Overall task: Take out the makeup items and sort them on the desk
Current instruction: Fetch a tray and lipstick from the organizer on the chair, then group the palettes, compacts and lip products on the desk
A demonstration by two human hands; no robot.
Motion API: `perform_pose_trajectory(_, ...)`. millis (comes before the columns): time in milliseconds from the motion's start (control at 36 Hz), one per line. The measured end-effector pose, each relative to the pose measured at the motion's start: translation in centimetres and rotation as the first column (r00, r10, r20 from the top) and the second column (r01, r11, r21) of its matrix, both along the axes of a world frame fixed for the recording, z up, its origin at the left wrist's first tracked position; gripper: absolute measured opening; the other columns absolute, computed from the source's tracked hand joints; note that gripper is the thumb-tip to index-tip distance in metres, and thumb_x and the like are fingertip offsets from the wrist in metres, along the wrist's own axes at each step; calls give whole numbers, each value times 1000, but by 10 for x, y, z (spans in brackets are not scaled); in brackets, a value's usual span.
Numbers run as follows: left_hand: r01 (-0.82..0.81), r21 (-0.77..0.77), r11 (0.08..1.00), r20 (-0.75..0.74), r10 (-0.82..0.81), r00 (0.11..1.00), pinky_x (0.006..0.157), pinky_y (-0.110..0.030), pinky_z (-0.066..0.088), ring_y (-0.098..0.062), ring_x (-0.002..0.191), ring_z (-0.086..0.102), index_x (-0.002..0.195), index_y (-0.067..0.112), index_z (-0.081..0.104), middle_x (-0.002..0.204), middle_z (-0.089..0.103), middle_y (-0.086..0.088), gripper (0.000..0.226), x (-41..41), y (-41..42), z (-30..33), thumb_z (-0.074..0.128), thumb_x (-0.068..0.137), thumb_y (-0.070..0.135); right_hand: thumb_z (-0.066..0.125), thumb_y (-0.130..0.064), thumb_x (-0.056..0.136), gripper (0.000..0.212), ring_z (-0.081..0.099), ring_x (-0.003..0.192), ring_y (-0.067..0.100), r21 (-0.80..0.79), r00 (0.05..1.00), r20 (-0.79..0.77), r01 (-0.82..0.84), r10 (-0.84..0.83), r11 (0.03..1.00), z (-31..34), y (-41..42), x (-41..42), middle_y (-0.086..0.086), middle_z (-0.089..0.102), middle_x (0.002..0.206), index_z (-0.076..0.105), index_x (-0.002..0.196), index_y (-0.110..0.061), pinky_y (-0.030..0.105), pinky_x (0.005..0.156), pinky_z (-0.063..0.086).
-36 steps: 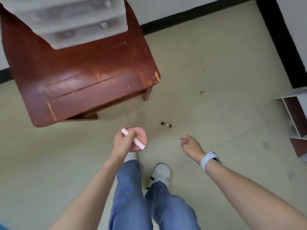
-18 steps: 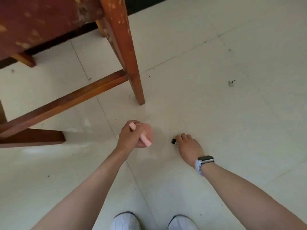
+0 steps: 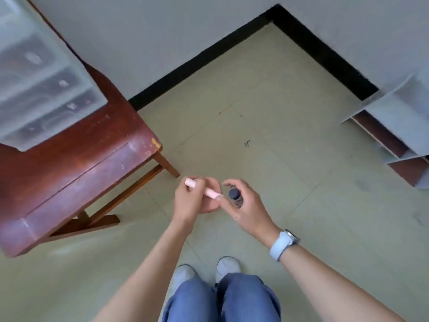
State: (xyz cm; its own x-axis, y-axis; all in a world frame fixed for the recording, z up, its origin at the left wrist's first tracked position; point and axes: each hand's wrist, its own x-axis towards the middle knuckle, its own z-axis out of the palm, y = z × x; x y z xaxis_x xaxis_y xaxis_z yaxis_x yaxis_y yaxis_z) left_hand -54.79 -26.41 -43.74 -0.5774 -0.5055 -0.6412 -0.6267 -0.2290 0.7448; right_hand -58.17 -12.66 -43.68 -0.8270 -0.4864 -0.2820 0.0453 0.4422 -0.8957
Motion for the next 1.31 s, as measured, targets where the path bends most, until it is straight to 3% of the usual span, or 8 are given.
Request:
perform_pose_trajectory(83,48,56,997,-18,-47,999,83,-42,55,-15,83,63,97,12,61,84,67,2,17,-1,17,81,53,90,24,66,-28,79,34,47,78,-5,81,989,-135,-56,67,995,81,16,8,-12,51,89,60,111,-16,8,72,38)
perform_pose_trajectory(222,222,32,974,-129,-216,968,75,-23,48,-3,82,63,87,14,67,83,69,11,36,5,42,199,52,92,46,58,-32,84,25,50,70,2,93,965,-257,75,-49,993,195,42,28,-16,51,83,65,101,-15,20,63,42)
perform_pose_trajectory(361,402,76,913,-196,-382,903,79,-28,46,-12,84,60,93,7,63,91,67,1,47,14,66,292,45,92,51,62,-8,88,11,48,60,3,-49,908,-190,371,-374,927,303,67,58,-11,58,72,61,88,-20,14,59,39)
perform_pose_trajectory(556,602,328,729,-266,-540,799,63,-28,49,-16,72,56,103,13,59,85,58,0,27,19,129,360,63,87,33,56,1,89,7,41,49,14,-318,468,127,854,-874,411,398,155,109,5,49,61,58,90,-6,18,48,36)
perform_pose_trajectory(750,843,305,444,-357,-767,533,65,-29,50,-14,75,56,105,16,59,91,58,-3,16,26,265,394,59,89,20,54,-2,89,19,49,61,12,-457,52,405,876,-913,-153,438,274,175,8,72,96,48,78,-16,25,55,35)
perform_pose_trajectory(917,960,159,230,-392,-878,275,65,-31,54,-18,87,60,118,20,51,111,57,-5,34,62,413,410,65,87,25,55,-19,93,9,55,63,15,-405,-267,418,800,-868,-442,438,373,250,4,56,71,54,85,-15,26,58,35)
perform_pose_trajectory(1139,993,63,-101,-380,-922,-70,86,-41,55,-25,99,63,125,25,46,114,56,-7,57,146,598,414,77,78,24,60,-19,91,14,55,52,23,-351,-326,477,781,-816,-517,430,515,356,7,54,67,56,100,-9,31,57,49)
perform_pose_trajectory(1306,964,107,-244,-375,-908,-188,77,-37,56,-28,99,63,125,23,46,116,57,-12,50,209,719,409,71,82,17,59,-8,90,19,56,52,23,-283,-397,435,792,-808,-541,425,606,417,7,50,73,58,109,-7,30,57,49)
